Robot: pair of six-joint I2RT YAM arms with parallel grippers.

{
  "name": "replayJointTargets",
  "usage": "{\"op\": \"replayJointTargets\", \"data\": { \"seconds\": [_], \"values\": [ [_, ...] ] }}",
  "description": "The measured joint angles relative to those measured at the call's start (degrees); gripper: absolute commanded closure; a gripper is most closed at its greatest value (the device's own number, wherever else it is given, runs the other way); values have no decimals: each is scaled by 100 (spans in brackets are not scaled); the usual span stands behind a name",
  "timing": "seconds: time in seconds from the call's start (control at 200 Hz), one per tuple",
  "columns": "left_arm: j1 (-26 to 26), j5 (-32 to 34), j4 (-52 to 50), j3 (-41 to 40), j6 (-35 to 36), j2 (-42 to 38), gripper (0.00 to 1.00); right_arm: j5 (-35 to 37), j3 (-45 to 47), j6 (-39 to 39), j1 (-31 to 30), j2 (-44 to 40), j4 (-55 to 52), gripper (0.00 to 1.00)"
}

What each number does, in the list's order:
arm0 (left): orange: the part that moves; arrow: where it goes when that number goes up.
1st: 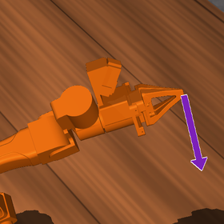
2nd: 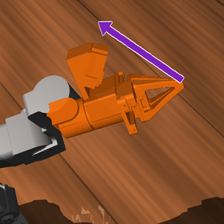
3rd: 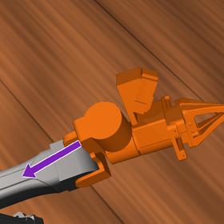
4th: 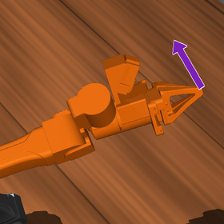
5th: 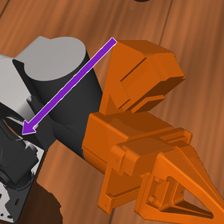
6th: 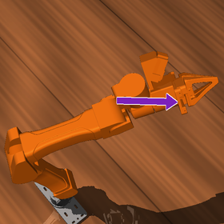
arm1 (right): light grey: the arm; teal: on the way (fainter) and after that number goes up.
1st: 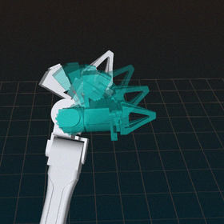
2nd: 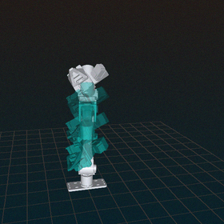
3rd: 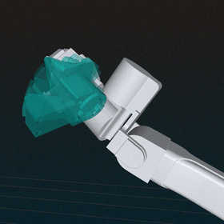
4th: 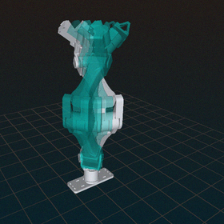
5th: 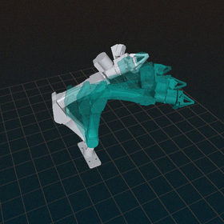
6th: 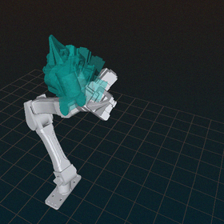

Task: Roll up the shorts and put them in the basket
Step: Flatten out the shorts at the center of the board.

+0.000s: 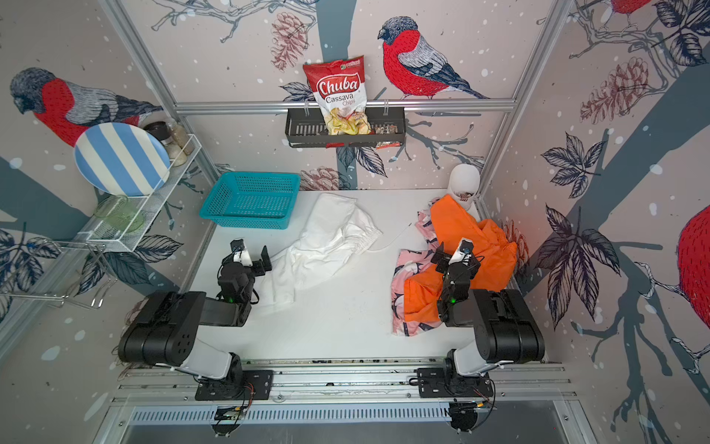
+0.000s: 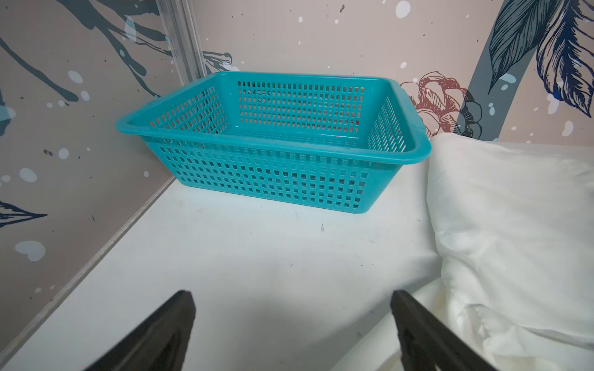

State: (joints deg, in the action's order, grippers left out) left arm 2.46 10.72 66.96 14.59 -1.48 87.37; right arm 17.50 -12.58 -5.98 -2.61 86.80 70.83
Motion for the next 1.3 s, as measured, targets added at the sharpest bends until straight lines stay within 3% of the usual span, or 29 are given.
{"op": "replayJointTargets", "data": {
  "seconds": [1.301],
  "values": [
    [-13,-13,0,0,0,0,3,-520,31,7,114,-74,-28,0]
  ]
}}
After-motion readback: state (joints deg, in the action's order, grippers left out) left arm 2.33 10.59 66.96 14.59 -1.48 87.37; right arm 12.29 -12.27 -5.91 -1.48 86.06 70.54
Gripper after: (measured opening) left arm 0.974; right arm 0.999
